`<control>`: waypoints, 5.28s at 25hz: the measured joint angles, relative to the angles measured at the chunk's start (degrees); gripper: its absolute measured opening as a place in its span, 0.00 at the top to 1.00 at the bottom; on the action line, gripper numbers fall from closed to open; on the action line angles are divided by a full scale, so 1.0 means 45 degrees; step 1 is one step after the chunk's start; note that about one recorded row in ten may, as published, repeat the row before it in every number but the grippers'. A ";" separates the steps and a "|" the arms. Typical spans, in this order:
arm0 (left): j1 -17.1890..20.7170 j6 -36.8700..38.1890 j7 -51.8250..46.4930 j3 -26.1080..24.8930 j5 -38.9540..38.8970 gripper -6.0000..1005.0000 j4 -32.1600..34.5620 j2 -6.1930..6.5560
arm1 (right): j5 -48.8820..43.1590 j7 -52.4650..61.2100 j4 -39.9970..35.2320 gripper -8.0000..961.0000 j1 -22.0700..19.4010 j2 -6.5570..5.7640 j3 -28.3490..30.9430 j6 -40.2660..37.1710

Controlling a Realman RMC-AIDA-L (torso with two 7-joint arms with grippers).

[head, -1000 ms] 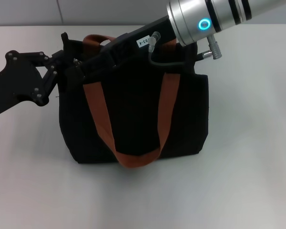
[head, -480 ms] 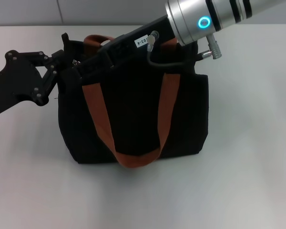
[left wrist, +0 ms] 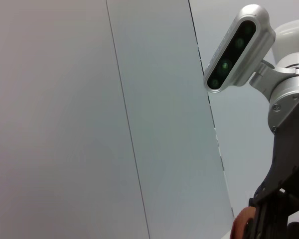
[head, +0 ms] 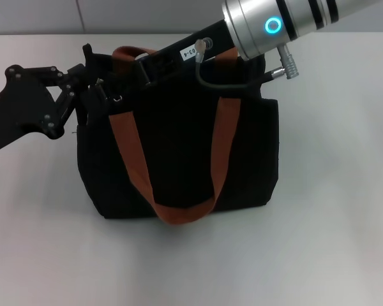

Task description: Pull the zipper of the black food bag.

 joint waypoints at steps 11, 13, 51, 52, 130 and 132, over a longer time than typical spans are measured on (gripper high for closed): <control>0.0001 -0.0041 0.0000 0.0000 -0.0038 0.95 0.0000 0.0020 | 0.0042 0.0890 -0.0082 0.19 0.0064 -0.0116 0.0172 -0.0269; 0.0001 -0.0054 0.0000 0.0000 -0.0041 0.95 0.0001 0.0016 | 0.0042 0.1026 -0.0034 0.19 0.0112 -0.0118 0.0176 -0.0243; -0.0019 -0.0099 0.0000 -0.0020 -0.0038 0.94 -0.0014 0.0019 | -0.0441 0.2110 0.0130 0.19 0.0466 -0.0324 0.0328 -0.0298; -0.0019 -0.0098 0.0000 -0.0020 -0.0038 0.94 -0.0014 0.0020 | -0.0459 0.2110 0.0132 0.19 0.0469 -0.0294 0.0323 -0.0293; -0.0190 0.0039 -0.0175 -0.0156 -0.0037 0.93 0.0000 -0.0059 | -0.0412 0.1655 0.0889 0.59 0.0398 -0.0002 0.0156 0.0804; -0.0195 0.0042 -0.0175 -0.0156 -0.0038 0.93 0.0000 -0.0059 | -0.0404 0.1653 0.0848 0.60 0.0398 0.0008 0.0154 0.0807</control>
